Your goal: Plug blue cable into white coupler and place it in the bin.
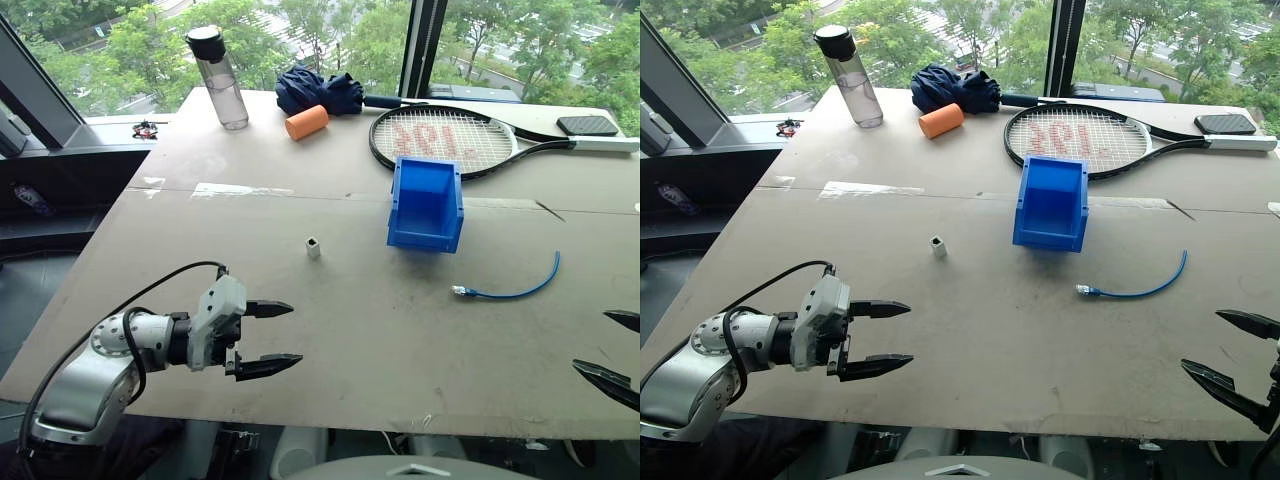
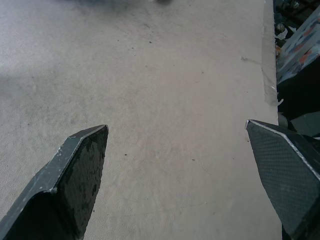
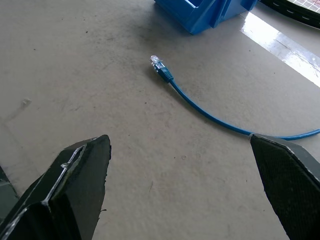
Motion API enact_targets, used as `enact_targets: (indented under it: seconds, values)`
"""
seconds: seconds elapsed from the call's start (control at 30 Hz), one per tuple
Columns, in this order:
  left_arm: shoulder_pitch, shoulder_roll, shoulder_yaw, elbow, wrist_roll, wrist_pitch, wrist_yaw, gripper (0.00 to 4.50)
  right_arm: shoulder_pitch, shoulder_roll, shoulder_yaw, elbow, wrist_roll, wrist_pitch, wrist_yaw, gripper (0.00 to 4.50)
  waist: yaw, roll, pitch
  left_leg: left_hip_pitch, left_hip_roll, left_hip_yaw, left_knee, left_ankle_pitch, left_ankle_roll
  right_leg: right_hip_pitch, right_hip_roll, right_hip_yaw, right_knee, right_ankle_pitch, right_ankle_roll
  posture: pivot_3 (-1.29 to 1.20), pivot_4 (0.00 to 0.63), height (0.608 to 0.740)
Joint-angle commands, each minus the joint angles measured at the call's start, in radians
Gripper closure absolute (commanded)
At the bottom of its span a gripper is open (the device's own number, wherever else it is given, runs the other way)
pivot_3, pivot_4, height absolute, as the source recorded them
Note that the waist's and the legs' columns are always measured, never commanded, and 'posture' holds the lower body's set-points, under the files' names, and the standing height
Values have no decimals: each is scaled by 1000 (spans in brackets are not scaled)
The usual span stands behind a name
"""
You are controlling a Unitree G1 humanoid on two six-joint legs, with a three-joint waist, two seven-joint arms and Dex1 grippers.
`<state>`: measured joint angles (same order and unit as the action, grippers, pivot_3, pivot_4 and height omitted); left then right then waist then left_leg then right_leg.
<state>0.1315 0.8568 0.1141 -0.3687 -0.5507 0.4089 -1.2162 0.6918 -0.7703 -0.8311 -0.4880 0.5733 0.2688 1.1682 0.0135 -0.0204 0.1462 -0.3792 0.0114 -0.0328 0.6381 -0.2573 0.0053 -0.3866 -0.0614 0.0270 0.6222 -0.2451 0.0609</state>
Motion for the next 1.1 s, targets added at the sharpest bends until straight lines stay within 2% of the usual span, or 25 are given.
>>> enact_targets:
  seconds: [0.03, 0.13, 0.2, 0.33, 0.47, 0.63, 0.7, 0.8, 0.9, 1.1]
  values:
    - [-31, 5, 13, -29, -31, 15, 5, 27, -53, -21, 59, -77, 41, 72, -70, 0, 0, 0, 0, 0, 0, 0, 0, 0, 0, 0, 0, 0, 0, 0, 0, 0, 150, 740]
    - [-93, -3, -12, -81, -65, 82, 42, 27, -169, -88, 232, -205, 28, 226, -210, 0, -8, -1, 0, 0, 2, -1, 2, 0, 0, 0, 2, 0, 2, 0, 0, 0, 150, 740]
    - [-123, -3, -32, -100, -66, 102, 49, 27, -258, -141, 334, -202, -15, 314, -275, 0, -6, 0, 0, 0, 3, -1, 4, 0, 0, 0, 3, 1, 3, 0, 1, 0, 150, 740]
    - [-171, -8, -56, -136, -80, 145, 77, 27, -466, -184, 488, -166, 3, 454, -353, 0, 0, -3, 0, -1, -1, -1, 4, 0, 0, 0, 3, 1, 3, 1, -1, 0, 150, 740]
    - [-190, -4, -87, -176, -83, 162, 86, 27, -626, -210, 648, -134, -20, 559, -373, 0, 0, -3, 0, -2, -1, -3, 4, 0, 1, 0, 4, 0, 2, 1, 0, 0, 150, 740]
    - [-255, -25, -121, -243, -120, 235, 153, 27, -812, -193, 821, -52, -61, 642, -398, 0, -2, -3, 1, -1, -1, -3, 5, 0, 1, 0, 5, 0, 3, 1, -1, 0, 150, 740]
    - [-274, -29, -127, -285, -145, 273, 186, 27, -906, -161, 914, 41, -119, 632, -405, 0, -4, -4, 0, -1, -1, -2, 6, 0, 1, 0, 5, 0, 3, 1, -1, 0, 150, 740]
    - [-272, -31, -130, -329, -166, 305, 223, 27, -969, -120, 984, 132, -170, 614, -408, 0, -6, -4, 0, -1, -1, -3, 7, -1, 1, 1, 6, 0, 3, 2, 0, 0, 150, 740]
    - [-267, -36, -126, -359, -184, 327, 259, 0, -997, -103, 1029, 187, -208, 599, -394, 716, -3, -3, 1, -1, -1, -3, 7, -1, 2, 0, 7, 0, 3, 3, 2, 0, 150, 740]
    - [-223, -22, -100, -388, -202, 329, 286, 0, -975, -119, 1052, 181, -254, 547, -352, 3761, -3, -3, 0, -1, 0, -3, 7, -1, 2, 1, 7, 0, 4, 3, 2, 0, 150, 740]
